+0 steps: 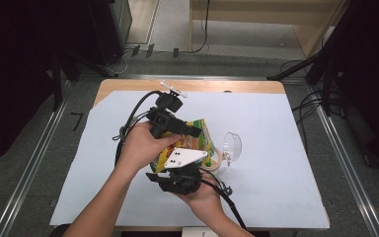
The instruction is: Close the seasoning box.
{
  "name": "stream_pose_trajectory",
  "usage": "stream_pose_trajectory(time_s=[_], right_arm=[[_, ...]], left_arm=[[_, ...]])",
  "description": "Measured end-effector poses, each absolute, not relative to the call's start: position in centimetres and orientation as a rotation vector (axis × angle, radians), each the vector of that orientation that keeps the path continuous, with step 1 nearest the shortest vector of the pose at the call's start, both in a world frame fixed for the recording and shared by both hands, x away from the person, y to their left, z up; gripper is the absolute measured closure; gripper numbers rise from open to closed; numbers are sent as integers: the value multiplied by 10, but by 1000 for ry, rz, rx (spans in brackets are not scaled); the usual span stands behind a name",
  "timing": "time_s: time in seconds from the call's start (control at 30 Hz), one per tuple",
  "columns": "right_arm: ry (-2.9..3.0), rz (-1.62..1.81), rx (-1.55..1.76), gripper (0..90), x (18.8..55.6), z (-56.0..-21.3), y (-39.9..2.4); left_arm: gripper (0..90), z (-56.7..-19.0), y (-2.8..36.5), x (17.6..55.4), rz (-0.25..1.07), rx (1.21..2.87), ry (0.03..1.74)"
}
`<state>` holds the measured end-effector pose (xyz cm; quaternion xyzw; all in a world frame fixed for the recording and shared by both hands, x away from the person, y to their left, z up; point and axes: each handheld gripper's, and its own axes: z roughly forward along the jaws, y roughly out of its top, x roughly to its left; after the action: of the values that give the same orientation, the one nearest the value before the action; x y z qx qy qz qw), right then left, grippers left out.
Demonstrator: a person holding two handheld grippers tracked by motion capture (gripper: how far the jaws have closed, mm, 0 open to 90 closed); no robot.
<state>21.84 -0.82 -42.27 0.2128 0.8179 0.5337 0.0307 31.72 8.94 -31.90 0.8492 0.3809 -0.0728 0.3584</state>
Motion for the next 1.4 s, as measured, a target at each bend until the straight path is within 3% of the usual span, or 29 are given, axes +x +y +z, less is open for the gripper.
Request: stream_pose_trajectory(time_s=[1.4], right_arm=[[2518, 1638, 643, 714, 216, -424, -9]], left_arm=[[706, -321, 87, 316, -193, 2203, 984]])
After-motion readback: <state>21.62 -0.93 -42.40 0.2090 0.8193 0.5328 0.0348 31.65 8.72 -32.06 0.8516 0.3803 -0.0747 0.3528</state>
